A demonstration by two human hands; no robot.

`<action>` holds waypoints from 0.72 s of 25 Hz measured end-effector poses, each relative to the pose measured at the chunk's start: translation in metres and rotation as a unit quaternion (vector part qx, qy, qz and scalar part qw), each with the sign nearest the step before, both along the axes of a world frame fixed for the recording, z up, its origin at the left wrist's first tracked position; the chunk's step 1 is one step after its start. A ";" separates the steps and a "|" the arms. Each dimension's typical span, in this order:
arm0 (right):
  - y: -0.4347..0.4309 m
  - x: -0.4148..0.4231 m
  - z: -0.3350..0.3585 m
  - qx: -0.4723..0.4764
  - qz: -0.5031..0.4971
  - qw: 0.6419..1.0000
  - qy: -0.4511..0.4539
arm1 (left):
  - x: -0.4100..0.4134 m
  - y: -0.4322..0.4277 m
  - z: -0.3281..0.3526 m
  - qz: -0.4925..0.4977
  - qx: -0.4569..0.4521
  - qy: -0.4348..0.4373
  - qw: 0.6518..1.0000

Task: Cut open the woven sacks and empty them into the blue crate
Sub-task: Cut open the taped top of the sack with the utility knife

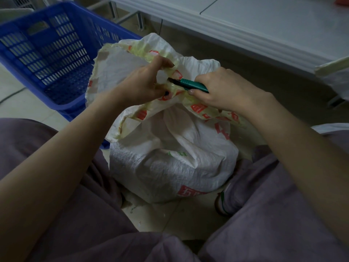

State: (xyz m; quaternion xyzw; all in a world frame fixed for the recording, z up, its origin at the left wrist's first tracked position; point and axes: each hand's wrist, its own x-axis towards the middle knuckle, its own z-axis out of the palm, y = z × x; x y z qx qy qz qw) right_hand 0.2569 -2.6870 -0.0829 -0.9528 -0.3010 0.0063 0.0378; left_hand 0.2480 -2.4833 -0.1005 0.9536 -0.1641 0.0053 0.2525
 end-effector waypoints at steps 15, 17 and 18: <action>0.028 -0.018 -0.009 -0.062 -0.066 0.995 0.042 | -0.004 -0.011 -0.004 0.018 0.063 0.011 0.998; 0.024 -0.015 -0.003 -0.051 -0.072 0.995 0.046 | -0.002 -0.008 -0.004 0.022 0.064 -0.009 0.998; 0.022 -0.014 0.000 -0.049 -0.071 0.995 0.046 | -0.001 -0.007 -0.003 0.024 0.063 -0.016 0.998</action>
